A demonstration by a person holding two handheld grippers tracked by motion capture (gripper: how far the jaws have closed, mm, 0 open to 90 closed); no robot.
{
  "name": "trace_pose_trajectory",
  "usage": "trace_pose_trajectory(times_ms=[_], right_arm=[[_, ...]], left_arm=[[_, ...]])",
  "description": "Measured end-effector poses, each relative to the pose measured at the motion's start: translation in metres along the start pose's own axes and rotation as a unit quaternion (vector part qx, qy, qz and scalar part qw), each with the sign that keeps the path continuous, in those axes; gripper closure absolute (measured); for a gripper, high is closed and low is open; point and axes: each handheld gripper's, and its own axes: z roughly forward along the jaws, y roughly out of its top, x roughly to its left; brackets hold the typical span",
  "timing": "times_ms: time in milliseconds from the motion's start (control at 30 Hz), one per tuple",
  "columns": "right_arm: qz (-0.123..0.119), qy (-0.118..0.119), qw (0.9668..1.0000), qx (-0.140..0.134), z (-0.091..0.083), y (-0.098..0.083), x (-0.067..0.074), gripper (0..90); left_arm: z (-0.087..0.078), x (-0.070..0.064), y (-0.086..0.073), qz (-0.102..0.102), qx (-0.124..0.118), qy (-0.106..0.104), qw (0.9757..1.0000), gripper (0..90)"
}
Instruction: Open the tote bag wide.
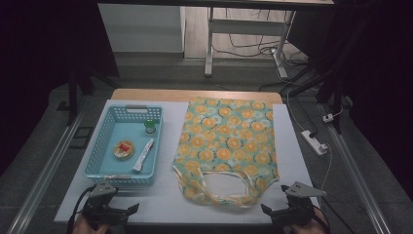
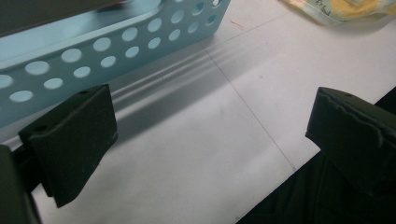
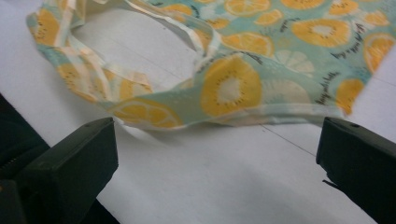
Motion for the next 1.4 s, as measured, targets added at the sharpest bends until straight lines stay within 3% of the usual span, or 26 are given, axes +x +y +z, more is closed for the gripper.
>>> trace_pose_trajectory(times_ms=[367, 533, 767, 1033, 1400], right_arm=[[-0.019, 0.022, 0.9995, -0.013, 0.005, 0.012, 0.01, 0.0], [-0.032, 0.04, 0.9987, -0.007, 0.01, 0.019, 0.017, 0.0], [-0.05, 0.045, 0.9977, 0.004, 0.018, 0.022, 0.025, 0.0], [-0.068, 0.075, 0.9948, 0.015, 0.032, 0.033, 0.038, 0.0], [-0.1, 0.111, 0.9879, 0.04, 0.057, 0.04, 0.063, 0.0]], left_arm=[[0.0, 0.001, 0.0, -0.003, 0.0, 0.0, 1.0, 2.0], [0.0, 0.001, 0.0, -0.004, 0.0, 0.0, 1.0, 2.0], [0.001, 0.001, 0.0, -0.003, 0.002, -0.001, 1.0, 2.0], [0.001, 0.001, 0.0, -0.002, 0.002, 0.0, 1.0, 2.0], [0.001, 0.0, 0.0, 0.001, 0.001, 0.0, 1.0, 2.0]])
